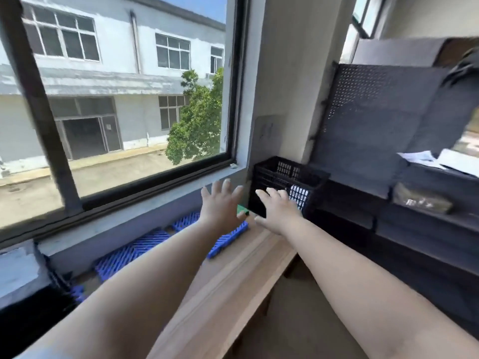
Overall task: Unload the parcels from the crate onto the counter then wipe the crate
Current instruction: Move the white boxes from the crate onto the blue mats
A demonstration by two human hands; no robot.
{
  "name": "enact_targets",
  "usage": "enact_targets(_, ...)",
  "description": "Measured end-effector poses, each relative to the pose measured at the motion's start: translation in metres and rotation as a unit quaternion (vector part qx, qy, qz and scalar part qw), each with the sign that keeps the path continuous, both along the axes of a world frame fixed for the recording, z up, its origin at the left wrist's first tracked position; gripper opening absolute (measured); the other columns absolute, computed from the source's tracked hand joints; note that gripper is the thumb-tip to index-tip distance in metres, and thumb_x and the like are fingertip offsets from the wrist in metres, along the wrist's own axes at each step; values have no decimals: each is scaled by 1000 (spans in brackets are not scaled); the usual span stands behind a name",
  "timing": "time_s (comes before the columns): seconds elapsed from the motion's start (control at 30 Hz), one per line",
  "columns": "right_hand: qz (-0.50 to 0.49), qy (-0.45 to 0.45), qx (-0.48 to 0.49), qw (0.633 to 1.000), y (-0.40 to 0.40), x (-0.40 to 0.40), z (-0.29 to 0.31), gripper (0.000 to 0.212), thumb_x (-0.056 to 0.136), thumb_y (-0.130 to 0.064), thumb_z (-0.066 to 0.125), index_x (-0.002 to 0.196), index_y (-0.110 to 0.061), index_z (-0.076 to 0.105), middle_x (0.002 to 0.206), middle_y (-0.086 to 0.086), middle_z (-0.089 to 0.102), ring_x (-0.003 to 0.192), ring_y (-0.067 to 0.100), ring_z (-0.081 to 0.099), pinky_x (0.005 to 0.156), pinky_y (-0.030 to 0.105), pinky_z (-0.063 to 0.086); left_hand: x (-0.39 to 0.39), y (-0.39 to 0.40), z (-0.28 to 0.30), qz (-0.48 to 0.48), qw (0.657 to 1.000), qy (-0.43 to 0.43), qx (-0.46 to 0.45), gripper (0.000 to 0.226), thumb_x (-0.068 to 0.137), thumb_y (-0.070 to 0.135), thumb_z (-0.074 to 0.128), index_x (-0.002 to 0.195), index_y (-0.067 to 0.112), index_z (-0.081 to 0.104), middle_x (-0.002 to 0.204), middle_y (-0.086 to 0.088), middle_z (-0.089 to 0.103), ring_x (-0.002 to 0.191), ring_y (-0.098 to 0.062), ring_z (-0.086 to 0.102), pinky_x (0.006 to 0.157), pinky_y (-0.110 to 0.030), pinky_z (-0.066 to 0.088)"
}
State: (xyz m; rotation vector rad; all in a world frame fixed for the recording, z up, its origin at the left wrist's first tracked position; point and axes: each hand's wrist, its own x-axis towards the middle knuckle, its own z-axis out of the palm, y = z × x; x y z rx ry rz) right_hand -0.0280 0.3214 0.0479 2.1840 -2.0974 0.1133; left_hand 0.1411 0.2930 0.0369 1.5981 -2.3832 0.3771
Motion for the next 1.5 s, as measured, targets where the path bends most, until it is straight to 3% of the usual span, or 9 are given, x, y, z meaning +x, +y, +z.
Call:
enact_targets(0.17,-63,34,-37,997,45,-128,-8,67,89,-54,55,145,-25,34,143,2,42,132,29,36,104,46,36,-134,13,-12,-62,997,35,13,68,92,55,47,150,31,23,147,-10,31,127,-34,34,96,-50,39)
enact_targets(0.4,-117,22,-20,993,67,-236,-52,62,90,-49,53,145,-25,37,147,4,37,139,32,26,113,55,23,-251,18,-66,-100,994,-8,39,72,94,54,43,154,40,6,149,-12,28,132,-37,28,104,-61,32)
enact_targets(0.5,-129,18,-22,991,56,-266,-65,64,89,-51,54,144,-26,36,144,4,37,132,33,32,111,53,27,-281,0,-75,-120,992,-28,40,73,94,56,44,154,38,8,152,-12,27,135,-38,27,105,-61,31)
enact_targets(0.77,-156,-2,12,988,-18,-342,-98,60,91,-49,52,146,-30,34,135,3,43,121,30,37,99,46,39,-355,-92,-103,-149,985,-17,81,63,94,56,45,147,29,25,142,-10,36,130,-34,32,100,-52,35)
enact_targets(0.97,-189,-19,27,981,-101,-409,-102,60,92,-46,53,146,-30,35,140,4,41,124,29,37,102,46,37,-402,-196,-119,-148,978,-86,119,62,93,59,44,145,28,30,143,-9,35,131,-33,32,103,-55,34)
enact_targets(1.23,-236,-54,13,970,-192,-497,-135,60,92,-44,56,146,-28,37,135,1,46,122,27,39,105,43,34,-511,-304,-142,-211,967,-82,113,62,94,60,43,146,29,30,142,-9,38,128,-32,35,103,-52,33)
enact_targets(1.33,-231,-74,27,970,-220,-534,-151,57,92,-41,57,145,-29,40,141,-4,46,124,27,38,108,44,31,-547,-331,-162,-224,963,-82,129,68,94,58,43,152,32,17,151,-11,30,135,-33,29,107,-54,31)
enact_targets(1.43,-195,-99,0,976,-253,-575,-164,46,94,-33,55,140,-29,50,141,-9,51,127,25,37,116,49,19,-583,-357,-180,-233,956,-102,147,85,95,56,45,154,38,-12,163,-13,-1,148,-36,8,115,-57,23)
enact_targets(1.5,-164,-112,-24,980,-281,-603,-167,42,95,-29,54,137,-27,55,139,-9,54,128,23,38,117,46,17,-609,-381,-186,-237,953,-113,148,87,96,54,46,152,39,-18,164,-12,-9,149,-36,3,116,-59,18)
